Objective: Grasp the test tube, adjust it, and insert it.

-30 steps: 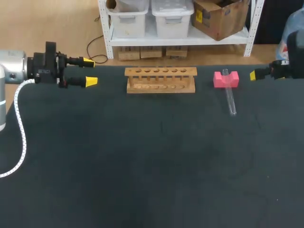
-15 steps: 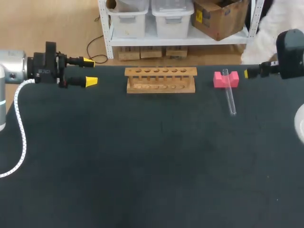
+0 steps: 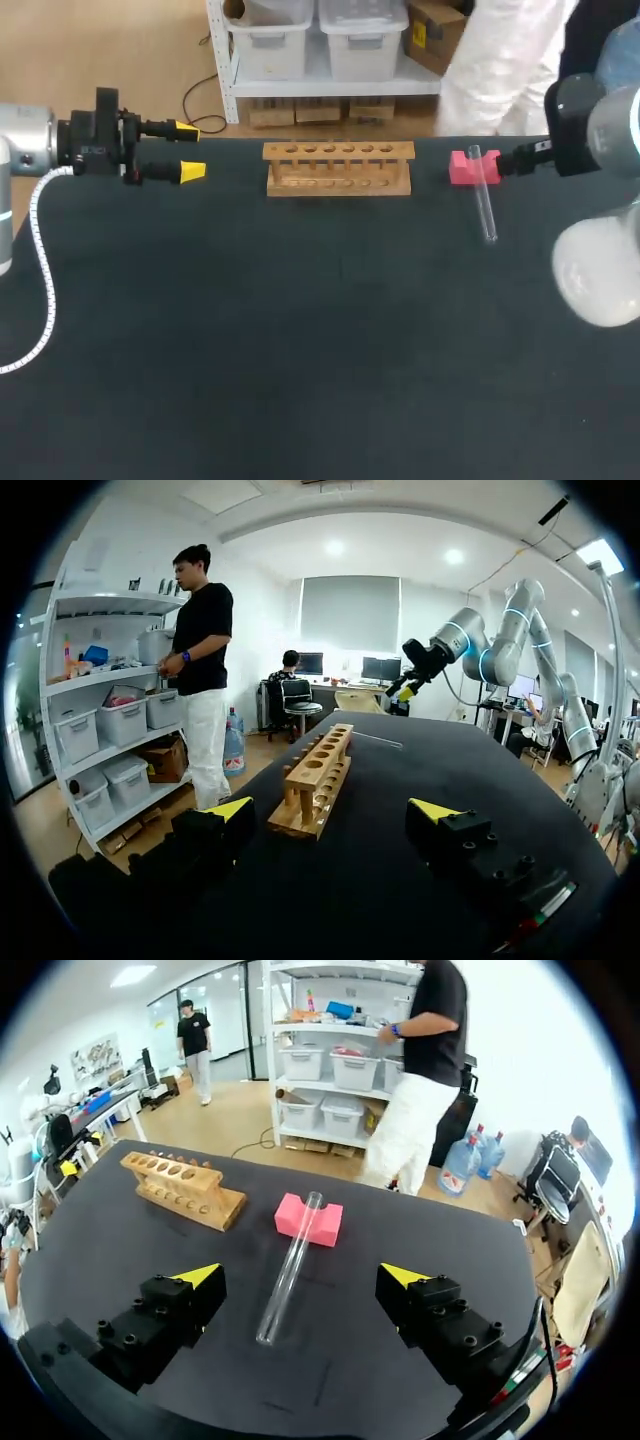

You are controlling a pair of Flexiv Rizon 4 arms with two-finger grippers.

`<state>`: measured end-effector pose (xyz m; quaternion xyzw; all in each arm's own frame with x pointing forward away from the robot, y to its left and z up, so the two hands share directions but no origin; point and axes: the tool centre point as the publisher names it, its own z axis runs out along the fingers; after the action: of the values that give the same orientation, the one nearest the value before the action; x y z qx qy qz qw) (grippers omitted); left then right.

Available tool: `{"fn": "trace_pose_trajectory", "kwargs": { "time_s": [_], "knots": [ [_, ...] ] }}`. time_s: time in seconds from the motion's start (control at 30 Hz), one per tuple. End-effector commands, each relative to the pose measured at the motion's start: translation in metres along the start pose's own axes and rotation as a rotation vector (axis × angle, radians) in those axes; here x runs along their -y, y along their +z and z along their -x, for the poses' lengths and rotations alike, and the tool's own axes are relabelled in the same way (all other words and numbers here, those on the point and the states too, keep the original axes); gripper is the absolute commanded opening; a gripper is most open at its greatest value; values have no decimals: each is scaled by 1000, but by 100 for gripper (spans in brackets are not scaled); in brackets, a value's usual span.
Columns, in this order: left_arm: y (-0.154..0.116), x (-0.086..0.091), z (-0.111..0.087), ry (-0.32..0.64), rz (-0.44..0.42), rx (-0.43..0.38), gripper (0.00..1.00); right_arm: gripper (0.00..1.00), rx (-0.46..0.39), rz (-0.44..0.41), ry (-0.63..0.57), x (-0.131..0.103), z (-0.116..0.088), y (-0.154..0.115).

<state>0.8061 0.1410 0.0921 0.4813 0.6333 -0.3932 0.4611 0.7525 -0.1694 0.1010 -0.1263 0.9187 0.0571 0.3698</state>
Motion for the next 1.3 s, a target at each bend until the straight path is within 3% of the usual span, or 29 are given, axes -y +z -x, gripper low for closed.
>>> {"fn": "trace_pose_trajectory", "kwargs": {
  "time_s": [0.03,0.43,1.3],
  "knots": [
    [0,0,-1,1,0,2,100,100,46,-399,-2,-8,-6,20],
    [0,0,-1,1,0,2,100,100,100,-401,-9,-14,-17,43],
    [0,0,-1,1,0,2,100,100,68,-181,7,-23,-18,85]
  ]
}}
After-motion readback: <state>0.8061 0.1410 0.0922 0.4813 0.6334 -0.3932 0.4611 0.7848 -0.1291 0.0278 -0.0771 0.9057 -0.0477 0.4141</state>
